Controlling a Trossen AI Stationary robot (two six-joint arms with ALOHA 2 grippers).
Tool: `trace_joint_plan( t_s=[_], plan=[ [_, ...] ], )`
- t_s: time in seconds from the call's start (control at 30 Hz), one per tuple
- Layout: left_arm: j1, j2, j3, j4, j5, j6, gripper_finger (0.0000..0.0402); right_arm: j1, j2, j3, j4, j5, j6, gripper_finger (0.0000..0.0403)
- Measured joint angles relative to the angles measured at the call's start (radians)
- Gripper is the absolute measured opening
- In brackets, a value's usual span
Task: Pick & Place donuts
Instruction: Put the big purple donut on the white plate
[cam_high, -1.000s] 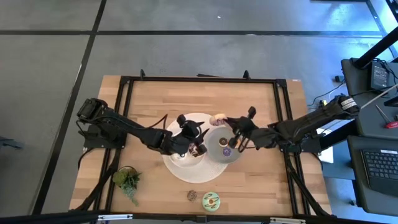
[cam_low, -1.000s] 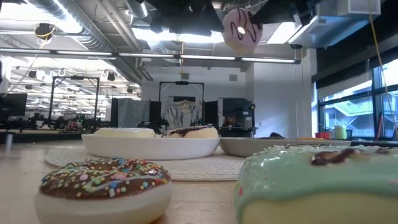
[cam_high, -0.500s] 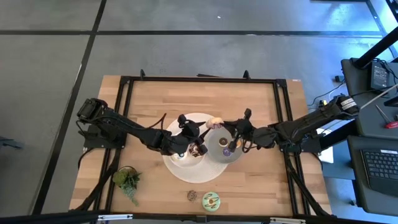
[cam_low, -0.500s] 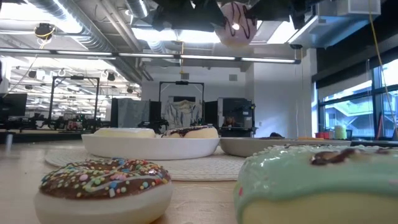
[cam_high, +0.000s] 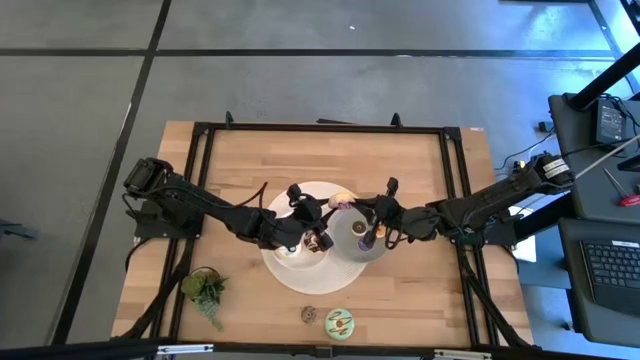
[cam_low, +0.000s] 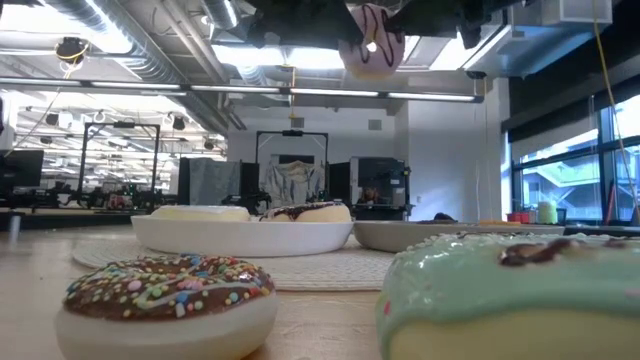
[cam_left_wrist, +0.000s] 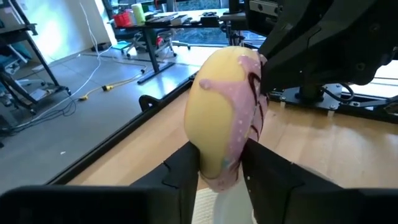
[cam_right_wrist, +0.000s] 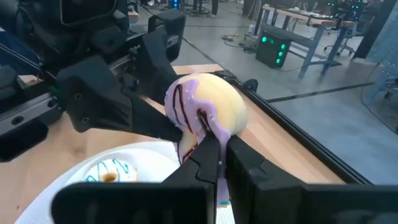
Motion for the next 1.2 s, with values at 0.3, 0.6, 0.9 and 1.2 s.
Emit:
trace_joint_plan(
  t_s=[0.3, 0.6, 0.9, 1.2],
  plan=[
    [-0.002, 0.0, 0.0, 0.0, -0.002, 0.052, 0.0046, 0.0, 0.0, 0.0, 0.0, -0.001, 0.0, 0.0021],
    [-0.005, 0.0, -0.001, -0.015, -0.002, 0.048, 0.0026, 0.0, -0.002, 0.0, -0.021, -0.036, -0.097, 0.0058],
    [-0.009, -0.015, -0.001, -0.228, 0.003, -0.157, 0.0019, 0.0, -0.003, 0.087, -0.258, -0.065, -0.058, 0.0179],
    [0.027, -0.076, -0.001, -0.72, 0.317, -0.547, 0.0018, -0.003, -0.003, 0.152, -0.511, -0.066, 0.058, 0.0217]
  ],
)
